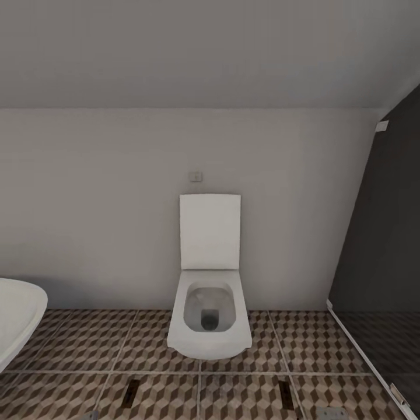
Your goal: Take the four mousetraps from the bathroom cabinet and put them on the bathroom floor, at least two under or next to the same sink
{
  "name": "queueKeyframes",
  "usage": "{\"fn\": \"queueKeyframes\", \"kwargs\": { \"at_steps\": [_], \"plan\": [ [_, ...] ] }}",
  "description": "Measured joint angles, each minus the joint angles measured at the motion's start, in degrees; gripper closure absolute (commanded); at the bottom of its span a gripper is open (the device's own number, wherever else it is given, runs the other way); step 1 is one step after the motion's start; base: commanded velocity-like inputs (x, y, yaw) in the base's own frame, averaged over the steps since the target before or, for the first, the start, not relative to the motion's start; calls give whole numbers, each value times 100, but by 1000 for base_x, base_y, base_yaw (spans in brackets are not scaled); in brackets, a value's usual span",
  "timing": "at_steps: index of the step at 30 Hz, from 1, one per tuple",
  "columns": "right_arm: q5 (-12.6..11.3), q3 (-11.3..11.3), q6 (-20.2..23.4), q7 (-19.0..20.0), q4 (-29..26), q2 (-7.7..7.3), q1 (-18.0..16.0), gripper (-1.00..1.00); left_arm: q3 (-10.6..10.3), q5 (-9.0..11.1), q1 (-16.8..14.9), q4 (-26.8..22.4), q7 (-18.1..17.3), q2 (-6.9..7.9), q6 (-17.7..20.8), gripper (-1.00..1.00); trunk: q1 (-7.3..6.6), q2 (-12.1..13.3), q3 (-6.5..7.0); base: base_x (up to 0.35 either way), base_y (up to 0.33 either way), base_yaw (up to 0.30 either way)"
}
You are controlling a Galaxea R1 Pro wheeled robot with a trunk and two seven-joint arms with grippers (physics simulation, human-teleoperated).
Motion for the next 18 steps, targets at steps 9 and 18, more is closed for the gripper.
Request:
{"fn": "queueKeyframes", "kwargs": {
  "at_steps": [9, 18],
  "plan": [
    [0, 0, 1, -1, 0, -2, 0, -100, 0, -6, 0, 0, 22, 4, 0, -100, -198, 361, 162, 0, 0, 0],
    [1, 0, 2, -1, 0, -1, 0, -100, 0, -8, 0, 1, 99, 16, -6, -100, -395, 722, 323, 0, 0, 0]
  ]
}}
